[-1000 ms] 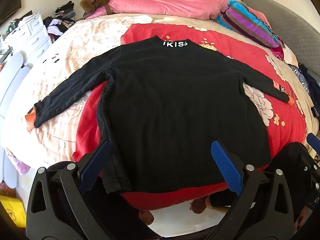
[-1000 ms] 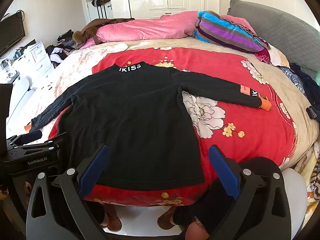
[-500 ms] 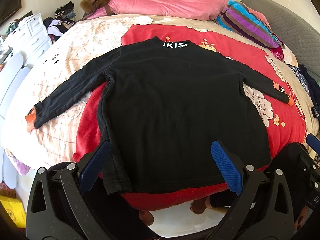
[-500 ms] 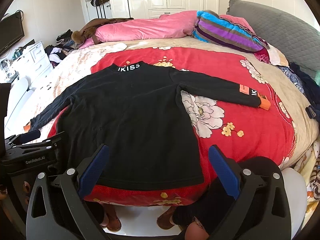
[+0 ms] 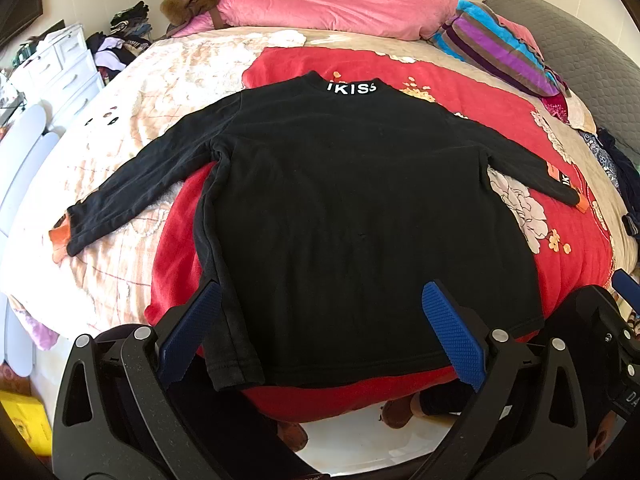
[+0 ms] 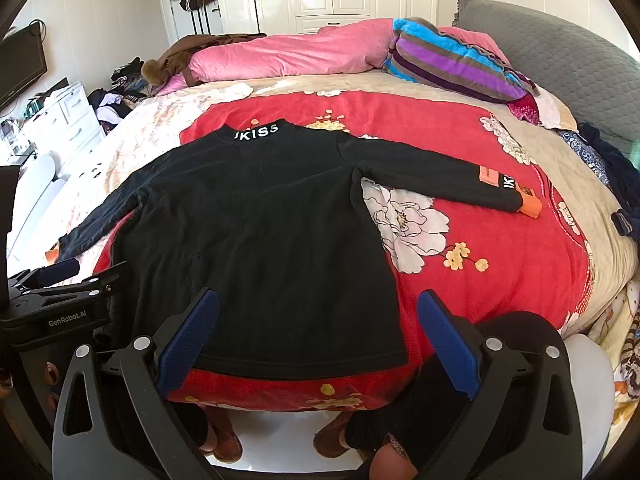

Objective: Fold small clothes

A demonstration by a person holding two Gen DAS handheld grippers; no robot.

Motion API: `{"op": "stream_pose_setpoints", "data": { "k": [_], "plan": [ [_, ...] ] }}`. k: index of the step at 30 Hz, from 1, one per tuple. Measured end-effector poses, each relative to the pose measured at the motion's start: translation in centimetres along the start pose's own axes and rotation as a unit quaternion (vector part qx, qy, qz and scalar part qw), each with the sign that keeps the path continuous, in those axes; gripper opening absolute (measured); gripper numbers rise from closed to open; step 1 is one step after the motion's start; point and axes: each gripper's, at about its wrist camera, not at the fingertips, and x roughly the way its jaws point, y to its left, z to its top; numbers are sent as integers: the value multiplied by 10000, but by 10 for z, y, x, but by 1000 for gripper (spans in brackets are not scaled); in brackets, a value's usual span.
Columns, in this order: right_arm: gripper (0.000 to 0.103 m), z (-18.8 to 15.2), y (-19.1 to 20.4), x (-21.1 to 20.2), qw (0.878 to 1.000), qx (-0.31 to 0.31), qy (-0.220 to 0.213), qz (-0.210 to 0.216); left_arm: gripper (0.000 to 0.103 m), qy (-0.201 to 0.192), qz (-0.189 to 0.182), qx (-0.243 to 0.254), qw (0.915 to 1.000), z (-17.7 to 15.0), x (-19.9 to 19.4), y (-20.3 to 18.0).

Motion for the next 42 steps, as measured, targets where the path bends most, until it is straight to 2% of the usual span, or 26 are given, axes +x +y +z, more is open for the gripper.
{"op": "stream_pose_setpoints", "data": {
  "k": [19, 42],
  "plan": [
    [99, 4, 2, 10, 9999, -106, -20, -8, 95, 46, 44, -23, 10000, 1, 9, 2],
    [99, 64, -9, 57, 9999, -68, -109, -75, 95, 70, 151, -66, 9998, 51, 42, -12]
  ]
}}
